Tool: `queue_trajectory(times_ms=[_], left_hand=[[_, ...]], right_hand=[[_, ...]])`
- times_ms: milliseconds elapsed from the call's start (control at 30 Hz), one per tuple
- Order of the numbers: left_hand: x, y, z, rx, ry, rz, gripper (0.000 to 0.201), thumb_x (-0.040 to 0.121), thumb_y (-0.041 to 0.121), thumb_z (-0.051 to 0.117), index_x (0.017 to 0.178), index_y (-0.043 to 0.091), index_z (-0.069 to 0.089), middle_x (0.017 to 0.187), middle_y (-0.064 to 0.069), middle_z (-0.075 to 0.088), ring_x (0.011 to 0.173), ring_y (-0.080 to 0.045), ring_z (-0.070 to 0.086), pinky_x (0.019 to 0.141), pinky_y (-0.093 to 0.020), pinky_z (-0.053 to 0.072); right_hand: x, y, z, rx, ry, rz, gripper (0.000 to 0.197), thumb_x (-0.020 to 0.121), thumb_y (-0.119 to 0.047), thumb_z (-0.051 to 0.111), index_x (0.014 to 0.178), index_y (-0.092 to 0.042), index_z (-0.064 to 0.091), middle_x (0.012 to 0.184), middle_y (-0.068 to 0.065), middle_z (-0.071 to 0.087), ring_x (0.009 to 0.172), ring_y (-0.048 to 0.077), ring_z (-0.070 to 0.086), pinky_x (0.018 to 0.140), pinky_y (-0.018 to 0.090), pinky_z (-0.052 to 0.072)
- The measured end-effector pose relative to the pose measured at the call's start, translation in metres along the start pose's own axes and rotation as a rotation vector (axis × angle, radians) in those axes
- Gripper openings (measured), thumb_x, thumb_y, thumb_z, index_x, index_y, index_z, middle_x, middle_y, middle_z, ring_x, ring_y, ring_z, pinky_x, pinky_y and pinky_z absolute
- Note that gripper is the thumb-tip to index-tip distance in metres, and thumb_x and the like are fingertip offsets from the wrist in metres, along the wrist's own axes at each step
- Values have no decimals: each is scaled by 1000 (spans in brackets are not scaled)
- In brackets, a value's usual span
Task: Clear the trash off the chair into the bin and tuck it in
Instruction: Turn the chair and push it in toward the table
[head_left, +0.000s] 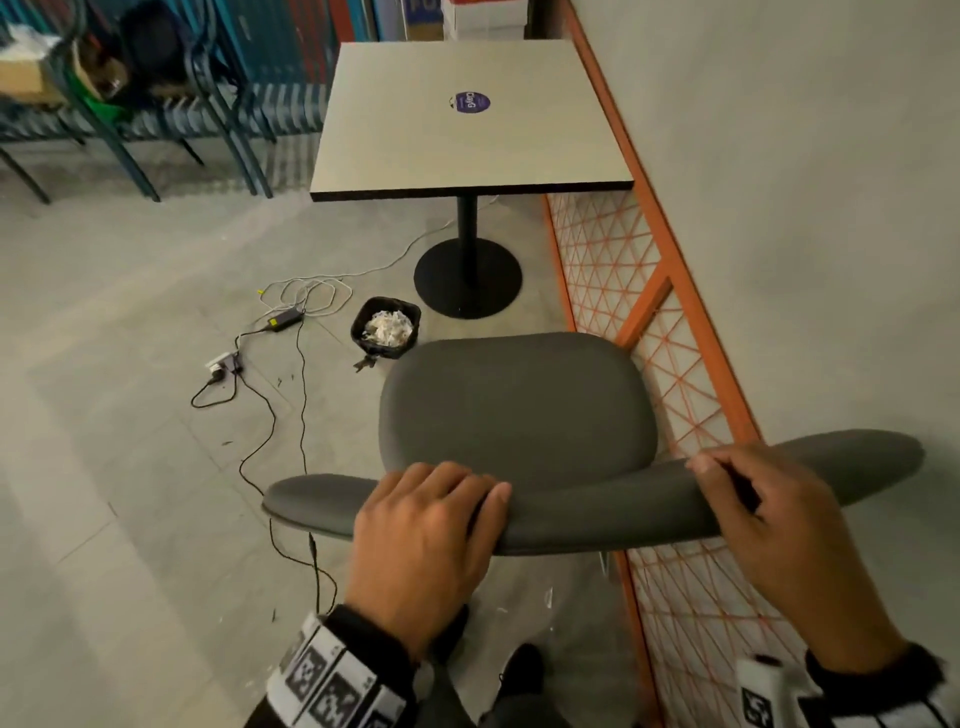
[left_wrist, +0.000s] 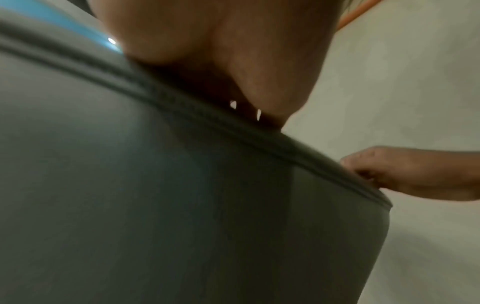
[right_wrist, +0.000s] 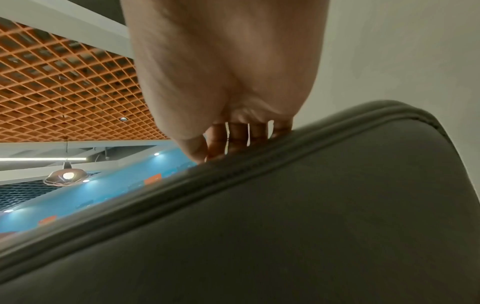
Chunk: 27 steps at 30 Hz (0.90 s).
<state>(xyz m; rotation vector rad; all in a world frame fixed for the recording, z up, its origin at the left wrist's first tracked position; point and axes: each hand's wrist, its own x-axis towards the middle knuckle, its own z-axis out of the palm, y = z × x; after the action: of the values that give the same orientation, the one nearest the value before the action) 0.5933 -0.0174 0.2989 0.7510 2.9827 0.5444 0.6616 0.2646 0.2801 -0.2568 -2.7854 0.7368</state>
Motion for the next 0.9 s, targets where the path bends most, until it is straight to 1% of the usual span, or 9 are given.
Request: queue_trajectory(times_ms=[67, 200, 300, 467, 533, 633, 700, 767, 900], left_hand=[[3, 2, 10, 47, 78, -45, 35, 97, 50, 38, 88, 33, 67, 79, 16, 67, 72, -6, 61, 70, -24, 46], [15, 3, 18, 137, 177, -129, 44, 96, 45, 38, 64, 26, 63, 59, 10, 59, 57, -13, 55, 59, -28, 41], [24, -3, 26, 162, 247, -109, 43, 93, 39, 42, 59, 22, 61, 57, 8, 59, 54, -16, 54, 55, -32, 42], [46, -16, 28, 176, 362, -101, 41, 91, 33, 46, 54, 20, 54, 52, 5, 55, 50, -19, 51, 55, -35, 41], [55, -28, 26, 179, 401, -91, 42, 91, 31, 45, 52, 20, 52, 50, 5, 52, 49, -19, 49, 54, -36, 40], [60, -54, 22, 182, 436, -75, 45, 93, 30, 40, 52, 19, 54, 50, 5, 52, 48, -19, 48, 52, -36, 38], [59, -69, 20, 183, 437, -72, 46, 93, 29, 38, 52, 19, 56, 51, 4, 53, 48, -20, 49, 52, -35, 37], [60, -75, 18, 190, 425, -52, 46, 93, 28, 39, 53, 18, 57, 52, 4, 56, 49, -21, 50, 53, -34, 37], [55, -77, 19, 188, 417, -8, 47, 92, 27, 42, 48, 16, 53, 50, 1, 56, 46, -23, 50, 51, -36, 38]], right_hand=[[3, 11, 7, -60, 69, -48, 37, 98, -44, 40, 83, -18, 62, 73, -5, 60, 69, 9, 57, 71, 31, 48], [19, 18, 19, -173, 335, -104, 45, 98, -27, 44, 59, -12, 62, 53, 1, 56, 46, 18, 45, 53, 30, 35], [29, 26, 27, -161, 409, -158, 48, 97, -23, 43, 53, -12, 59, 48, 2, 54, 41, 18, 43, 48, 29, 35], [51, 23, 32, -165, 455, -206, 48, 95, -21, 42, 50, -12, 56, 45, 2, 50, 41, 14, 36, 52, 24, 25], [57, 14, 37, -171, 463, -217, 46, 93, -20, 44, 49, -14, 55, 44, 0, 49, 40, 15, 35, 51, 25, 26], [56, -4, 54, -180, 436, -208, 44, 92, -24, 46, 50, -18, 53, 45, -2, 48, 40, 16, 35, 50, 26, 28], [53, -16, 66, -182, 403, -184, 42, 92, -27, 48, 51, -18, 52, 47, -4, 49, 41, 16, 36, 49, 29, 33], [54, -21, 71, -195, 382, -167, 42, 92, -28, 49, 52, -19, 52, 48, -5, 49, 43, 16, 38, 50, 31, 35], [54, -23, 66, -214, 355, -171, 43, 91, -27, 49, 49, -19, 50, 47, -5, 46, 44, 15, 36, 51, 30, 32]])
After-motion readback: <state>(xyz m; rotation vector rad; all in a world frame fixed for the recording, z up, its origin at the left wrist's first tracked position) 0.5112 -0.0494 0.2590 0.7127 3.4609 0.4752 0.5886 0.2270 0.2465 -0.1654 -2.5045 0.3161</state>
